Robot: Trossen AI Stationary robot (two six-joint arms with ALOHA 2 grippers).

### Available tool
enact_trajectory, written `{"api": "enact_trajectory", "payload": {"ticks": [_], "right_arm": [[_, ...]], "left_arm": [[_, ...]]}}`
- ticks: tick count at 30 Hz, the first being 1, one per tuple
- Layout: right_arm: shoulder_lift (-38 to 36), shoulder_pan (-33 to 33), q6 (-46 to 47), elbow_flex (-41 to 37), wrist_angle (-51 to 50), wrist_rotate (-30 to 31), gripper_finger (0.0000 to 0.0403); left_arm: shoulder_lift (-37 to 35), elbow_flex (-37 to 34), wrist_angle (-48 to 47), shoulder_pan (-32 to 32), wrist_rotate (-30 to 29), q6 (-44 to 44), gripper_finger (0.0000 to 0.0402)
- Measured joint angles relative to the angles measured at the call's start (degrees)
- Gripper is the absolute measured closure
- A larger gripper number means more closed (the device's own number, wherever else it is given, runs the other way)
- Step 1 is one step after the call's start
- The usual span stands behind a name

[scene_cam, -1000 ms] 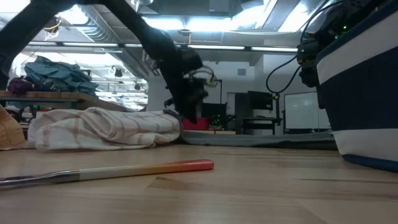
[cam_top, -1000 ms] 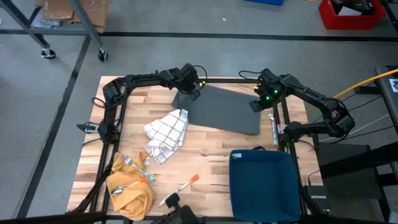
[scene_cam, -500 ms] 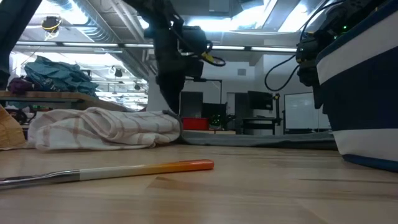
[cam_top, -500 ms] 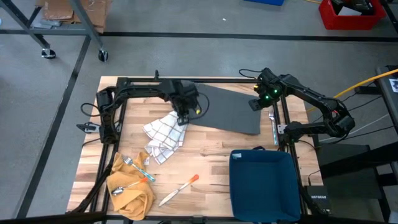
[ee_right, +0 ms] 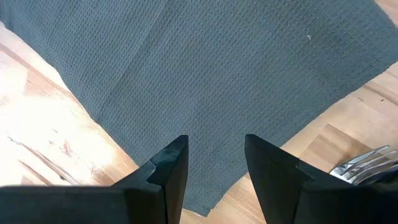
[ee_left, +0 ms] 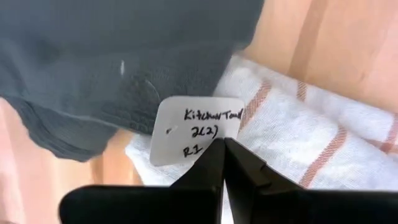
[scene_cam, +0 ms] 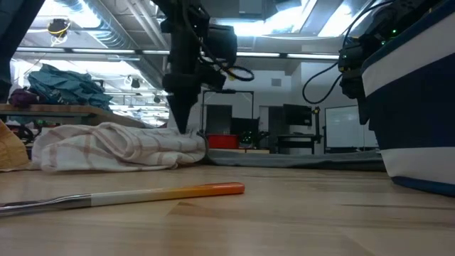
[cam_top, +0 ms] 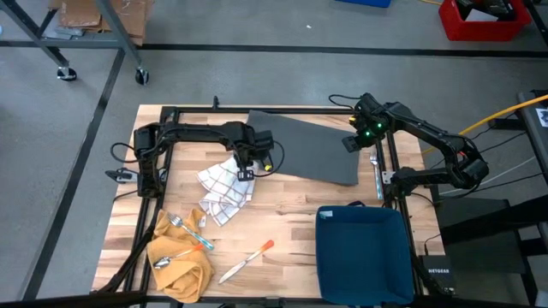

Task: Fold towel
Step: Fold the grey towel

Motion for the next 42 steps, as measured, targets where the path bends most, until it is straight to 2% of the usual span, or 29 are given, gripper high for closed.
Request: {"api": "enact_trajectory", "payload": {"ticks": [11,15,22,27,34,38,42], "right_arm": [[0.0,0.0,0.0,0.0,0.3,0.0,0.0240],[0.0,0.0,0.0,0.0,0.3,0.0,0.0240],[0.0,0.0,0.0,0.0,0.3,0.2,0.0240],[0.0,0.0,0.0,0.0,0.7,0.5,0.0240],[0.0,0.0,0.0,0.0,1.0,0.6,0.0240],[0.0,0.0,0.0,0.0,0.9,1.1,0.0240],[0.0,0.0,0.7,0.0,1.1,1.2,0.0240]], "left_arm": [[0.0,-13.7,0.8,1.2,-1.5,-0.7,0.0401],[-0.2,-17.7,-0.6,2.9,-4.7,-0.8,0.0401],[-0.3,-22.3,-4.8,8.5,-14.8,-1.7,0.0401],[-1.7,-22.8,-3.9,11.1,-14.1,-3.4,0.0401],[-12.8,-22.8,2.3,10.7,-9.8,-3.0,0.0401],[-20.8,-22.7,9.7,10.7,-6.1,-3.6,0.0401],[-25.7,-22.7,18.2,10.6,-5.5,-3.5,0.0401]]}}
